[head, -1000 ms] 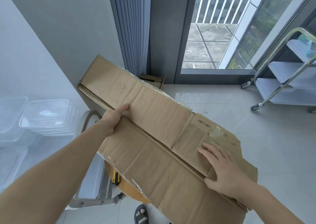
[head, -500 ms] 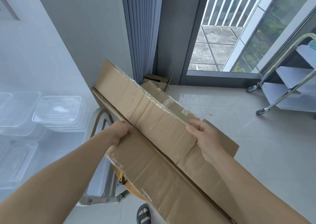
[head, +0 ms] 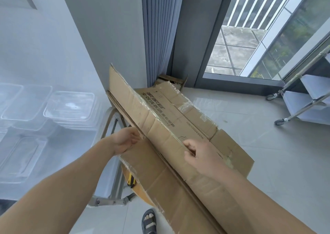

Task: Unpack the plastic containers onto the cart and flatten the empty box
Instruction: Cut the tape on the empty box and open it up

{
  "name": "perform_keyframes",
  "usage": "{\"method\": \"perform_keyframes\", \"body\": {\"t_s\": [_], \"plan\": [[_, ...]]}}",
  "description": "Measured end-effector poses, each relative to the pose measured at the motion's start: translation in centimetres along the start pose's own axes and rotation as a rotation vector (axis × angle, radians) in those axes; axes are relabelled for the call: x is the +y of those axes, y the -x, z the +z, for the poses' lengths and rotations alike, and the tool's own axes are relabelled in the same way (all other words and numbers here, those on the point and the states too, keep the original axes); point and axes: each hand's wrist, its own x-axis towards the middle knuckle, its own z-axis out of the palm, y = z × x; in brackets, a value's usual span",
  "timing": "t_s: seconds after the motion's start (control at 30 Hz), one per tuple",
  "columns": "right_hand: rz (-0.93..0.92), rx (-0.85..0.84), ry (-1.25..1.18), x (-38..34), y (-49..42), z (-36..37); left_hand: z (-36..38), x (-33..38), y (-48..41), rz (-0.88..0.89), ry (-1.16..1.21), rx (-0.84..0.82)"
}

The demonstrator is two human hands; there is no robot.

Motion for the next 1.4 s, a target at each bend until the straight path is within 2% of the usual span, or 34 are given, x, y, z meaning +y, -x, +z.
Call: {"method": "perform_keyframes", "body": {"t_s": [0.07, 0.13, 0.2, 0.43, 0.63, 0.77, 0.87, 1.0, 1.3, 1.4], "plan": [[0.027, 0.029, -0.057, 0.6, 0.2, 0.3, -0.8, -0.6, 0.3, -0.003, 0.179, -0.055], [0.058, -0.009, -0.059, 0.7, 0.3, 0.9, -1.2, -1.6, 0.0, -0.014, 0.394, -0.130], [0.041, -0.054, -0.027, 0.6, 0.1, 1.8, -0.3, -2.4, 0.0, 0.004, 0.508, -0.181], [0.008, -0.093, 0.085, -0.5, -0.5, 4.1, 4.7, -2.8, 0.5, 0.123, 0.367, -0.206], [-0.032, -0.119, 0.167, -1.3, -0.1, 4.9, 7.2, -2.6, 0.4, 0.176, 0.172, 0.168], [0.068, -0.193, -0.025, -0.7, 0.8, 4.8, 6.7, -2.8, 0.0, 0.180, 0.301, 0.240], [0.176, -0.122, -0.095, 1.3, 1.7, 4.7, 6.5, -3.0, -1.1, 0.193, 0.406, 0.213], [0.330, -0.052, -0.069, 5.1, 2.8, 4.7, 7.3, -3.8, -2.5, 0.156, 0.439, 0.182], [0.501, -0.210, -0.113, 9.4, 5.4, 8.7, 7.1, -6.9, -6.6, 0.013, 0.349, 0.251], [0.536, -0.212, -0.121, 10.4, 5.3, 9.2, 6.7, -7.6, -8.8, -0.029, 0.320, 0.305]]}}
